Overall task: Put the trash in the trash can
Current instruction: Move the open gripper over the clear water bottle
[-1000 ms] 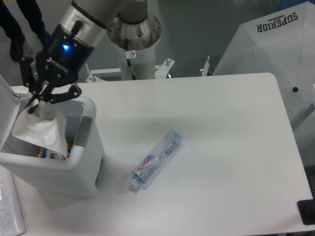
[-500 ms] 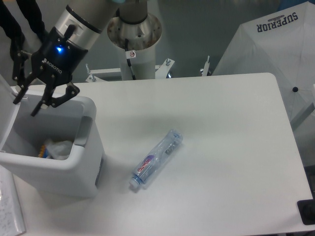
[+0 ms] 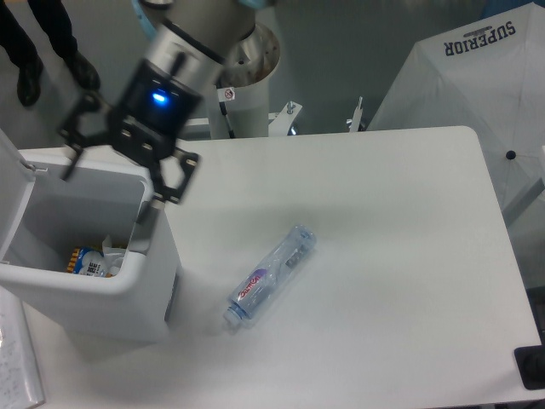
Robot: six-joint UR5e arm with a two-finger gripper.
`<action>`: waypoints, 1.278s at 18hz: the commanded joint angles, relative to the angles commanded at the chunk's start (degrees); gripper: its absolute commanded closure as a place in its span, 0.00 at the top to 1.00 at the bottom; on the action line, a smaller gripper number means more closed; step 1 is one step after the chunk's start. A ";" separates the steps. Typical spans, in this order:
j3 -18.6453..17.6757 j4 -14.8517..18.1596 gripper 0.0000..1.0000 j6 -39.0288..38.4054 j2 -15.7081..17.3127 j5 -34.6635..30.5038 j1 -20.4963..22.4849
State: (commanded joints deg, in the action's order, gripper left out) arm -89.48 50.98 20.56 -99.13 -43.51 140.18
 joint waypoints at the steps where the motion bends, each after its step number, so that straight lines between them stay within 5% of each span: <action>1: 0.44 0.00 1.00 0.44 -1.14 0.00 0.70; 12: 0.80 0.26 1.00 8.96 -9.50 -1.40 4.84; 20: 1.94 0.61 1.00 10.90 -14.86 -12.47 3.18; 23: 4.39 4.11 1.00 10.90 -17.58 -16.33 1.25</action>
State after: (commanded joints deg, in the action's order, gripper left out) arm -85.09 55.09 31.46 -116.71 -59.84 141.42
